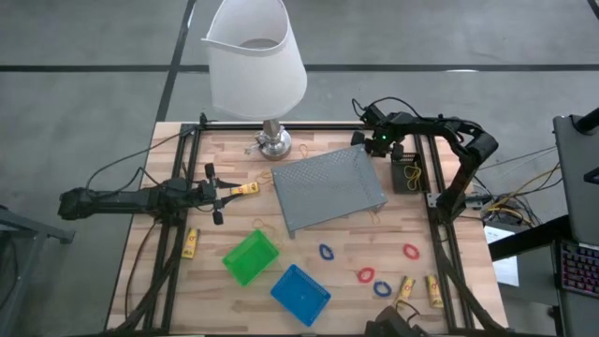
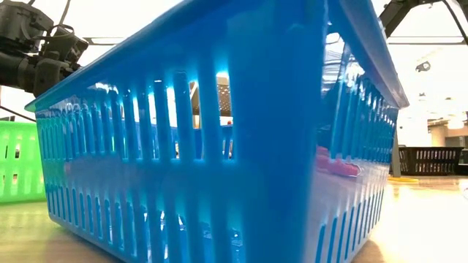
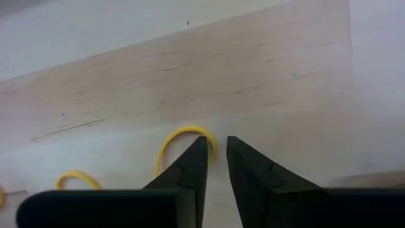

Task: Pick & Place Office Desk Supplies
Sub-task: Put the yellow rubber band into the black basket

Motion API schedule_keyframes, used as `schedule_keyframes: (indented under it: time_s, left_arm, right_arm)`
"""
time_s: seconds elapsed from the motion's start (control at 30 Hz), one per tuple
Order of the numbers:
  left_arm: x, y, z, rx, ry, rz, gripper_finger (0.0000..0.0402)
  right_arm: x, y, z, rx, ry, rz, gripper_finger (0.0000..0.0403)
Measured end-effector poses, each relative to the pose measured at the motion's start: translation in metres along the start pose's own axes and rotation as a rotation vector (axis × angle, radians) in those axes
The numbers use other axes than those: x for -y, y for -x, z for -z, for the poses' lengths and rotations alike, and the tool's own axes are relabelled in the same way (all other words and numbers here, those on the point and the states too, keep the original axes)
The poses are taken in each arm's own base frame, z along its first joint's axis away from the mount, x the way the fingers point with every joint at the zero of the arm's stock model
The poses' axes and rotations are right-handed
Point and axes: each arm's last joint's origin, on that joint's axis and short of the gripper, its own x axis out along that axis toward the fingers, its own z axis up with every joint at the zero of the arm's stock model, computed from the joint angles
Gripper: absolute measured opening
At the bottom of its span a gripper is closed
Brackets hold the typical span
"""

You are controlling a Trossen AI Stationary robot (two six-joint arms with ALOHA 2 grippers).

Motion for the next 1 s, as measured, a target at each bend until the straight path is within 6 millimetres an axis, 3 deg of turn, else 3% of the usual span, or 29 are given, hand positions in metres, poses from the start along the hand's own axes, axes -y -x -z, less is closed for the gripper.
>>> schedule_keyframes:
  time_s: [0.23,1.0]
  left_arm:
    - [0.0,0.0,0.0,0.0,0.0,0.0,0.0118]
    - [0.0,0.0,0.0,0.0,0.0,0.0,0.0118]
  right_arm:
    - [0.0001,-0.0003,0.0021,-0.007,-0.004,0.014,0.0034]
    - [-0.006,-0.0003,0.0008,0.035,0.009,-0.021,0.0034]
